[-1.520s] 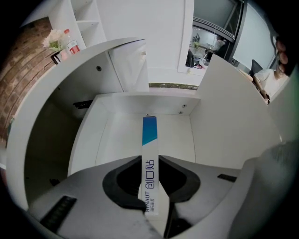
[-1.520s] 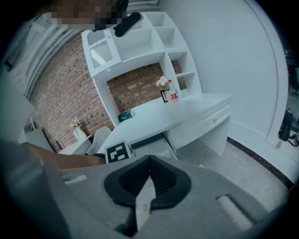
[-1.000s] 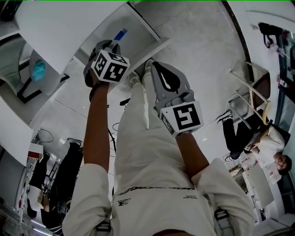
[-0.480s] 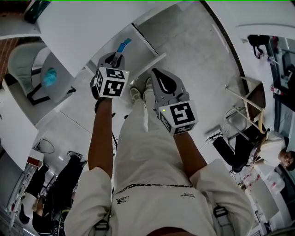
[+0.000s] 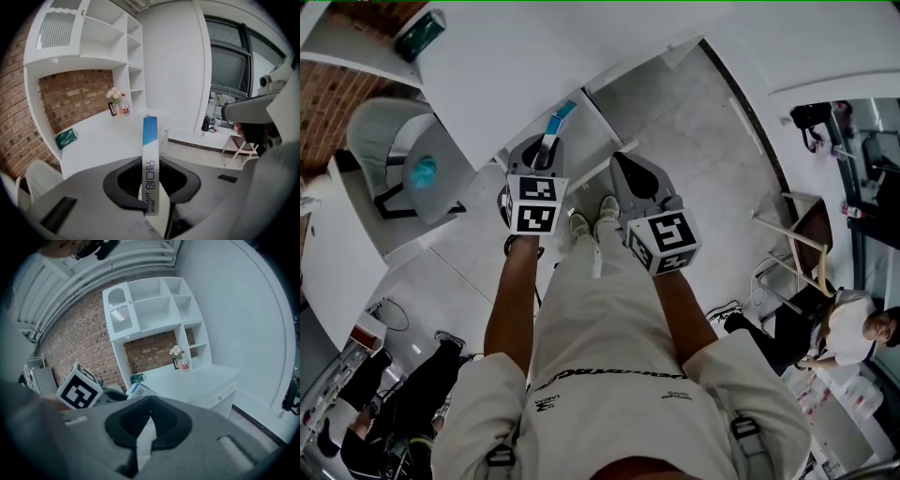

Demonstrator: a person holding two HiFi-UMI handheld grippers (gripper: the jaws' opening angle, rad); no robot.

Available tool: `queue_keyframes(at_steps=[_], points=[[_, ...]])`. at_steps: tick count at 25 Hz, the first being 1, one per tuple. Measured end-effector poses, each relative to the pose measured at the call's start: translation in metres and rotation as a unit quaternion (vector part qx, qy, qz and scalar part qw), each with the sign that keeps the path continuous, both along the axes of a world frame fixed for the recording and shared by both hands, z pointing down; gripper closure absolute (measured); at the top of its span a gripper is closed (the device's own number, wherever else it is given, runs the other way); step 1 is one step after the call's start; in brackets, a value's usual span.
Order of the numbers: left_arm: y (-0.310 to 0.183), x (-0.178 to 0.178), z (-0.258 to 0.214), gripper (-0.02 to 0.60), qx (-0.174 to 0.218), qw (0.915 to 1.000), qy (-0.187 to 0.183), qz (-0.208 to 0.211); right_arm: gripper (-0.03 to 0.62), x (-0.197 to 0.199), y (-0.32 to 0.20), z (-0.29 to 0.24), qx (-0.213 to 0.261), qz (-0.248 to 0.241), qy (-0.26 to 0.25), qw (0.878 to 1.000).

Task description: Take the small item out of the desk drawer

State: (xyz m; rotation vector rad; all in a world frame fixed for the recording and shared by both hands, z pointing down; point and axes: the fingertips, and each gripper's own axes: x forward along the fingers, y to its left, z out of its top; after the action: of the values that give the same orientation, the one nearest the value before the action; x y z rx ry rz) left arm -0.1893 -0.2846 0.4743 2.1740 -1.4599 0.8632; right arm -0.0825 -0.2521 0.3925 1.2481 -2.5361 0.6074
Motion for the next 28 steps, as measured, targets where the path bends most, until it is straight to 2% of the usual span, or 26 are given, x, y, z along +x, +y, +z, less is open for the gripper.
queue_keyframes(at_steps=[4, 10, 17, 28], points=[[0.003, -0.005, -0.052, 0.503, 0.054, 0.9982, 0.02, -0.019, 0.603, -0.008, 0.004, -0.029, 0.023, -0.007, 0.0, 1.0], [0.015, -0.013, -0.115, 0.503, 0.12, 0.99, 0.054, -0.049, 0.603, -0.015, 0.007, -0.074, 0.062, -0.006, -0.004, 0.998], [0.031, -0.008, -0.174, 0.503, 0.177, 0.9798, 0.067, -0.065, 0.603, -0.012, 0.01, -0.126, 0.102, -0.011, -0.01, 0.995], [0.052, -0.007, -0.247, 0.503, 0.264, 0.9555, 0.09, -0.096, 0.603, -0.008, 0.016, -0.178, 0.14, -0.013, -0.025, 0.99]])
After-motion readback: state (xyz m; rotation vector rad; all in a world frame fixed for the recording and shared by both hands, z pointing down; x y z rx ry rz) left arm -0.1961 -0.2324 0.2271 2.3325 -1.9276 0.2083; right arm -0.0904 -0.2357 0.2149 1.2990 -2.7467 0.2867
